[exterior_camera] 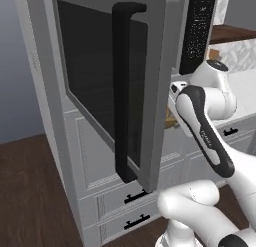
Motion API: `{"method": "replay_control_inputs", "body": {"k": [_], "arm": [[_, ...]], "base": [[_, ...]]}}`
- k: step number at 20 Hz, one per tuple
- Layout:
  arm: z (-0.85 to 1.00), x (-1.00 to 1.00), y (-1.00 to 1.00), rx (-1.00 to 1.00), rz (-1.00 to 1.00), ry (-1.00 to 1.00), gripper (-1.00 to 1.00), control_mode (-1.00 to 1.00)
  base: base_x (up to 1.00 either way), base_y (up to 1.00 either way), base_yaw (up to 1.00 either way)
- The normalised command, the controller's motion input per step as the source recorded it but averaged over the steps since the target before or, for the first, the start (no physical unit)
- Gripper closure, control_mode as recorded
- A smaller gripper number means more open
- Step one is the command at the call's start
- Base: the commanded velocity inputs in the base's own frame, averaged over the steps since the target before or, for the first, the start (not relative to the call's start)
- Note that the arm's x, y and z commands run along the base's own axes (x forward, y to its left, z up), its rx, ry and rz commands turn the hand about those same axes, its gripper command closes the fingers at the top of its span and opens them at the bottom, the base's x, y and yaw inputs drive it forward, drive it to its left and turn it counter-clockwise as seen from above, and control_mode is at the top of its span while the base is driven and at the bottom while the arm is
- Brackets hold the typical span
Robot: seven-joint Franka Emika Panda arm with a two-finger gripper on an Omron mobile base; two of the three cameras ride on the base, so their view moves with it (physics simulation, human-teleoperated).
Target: Pick the lemon wedge from the sink and place it in the bowl. Then pick the bowl and place it in the microwave. Then close the microwave door and press the start button.
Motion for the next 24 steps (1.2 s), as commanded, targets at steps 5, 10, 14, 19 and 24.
{"method": "replay_control_inputs", "body": {"k": [5,10,14,19,24], "arm": [[0.00,0.00,0.00,0.00,0.00,0.00,1.00,1.00],[0.00,0.00,0.00,0.00,0.00,0.00,1.00,1.00],[0.00,0.00,0.00,0.00,0.00,0.00,1.00,1.00],[0.00,0.00,0.00,0.00,0.00,0.00,1.00,1.00],[0.00,0.00,0.00,0.00,0.00,0.00,1.00,1.00]], "base": [[0.43,-0.26,0.19],[0.40,-0.22,0.21],[0.21,-0.11,0.23],[0.24,0.00,0.09],[0.36,0.00,0.03]]}}
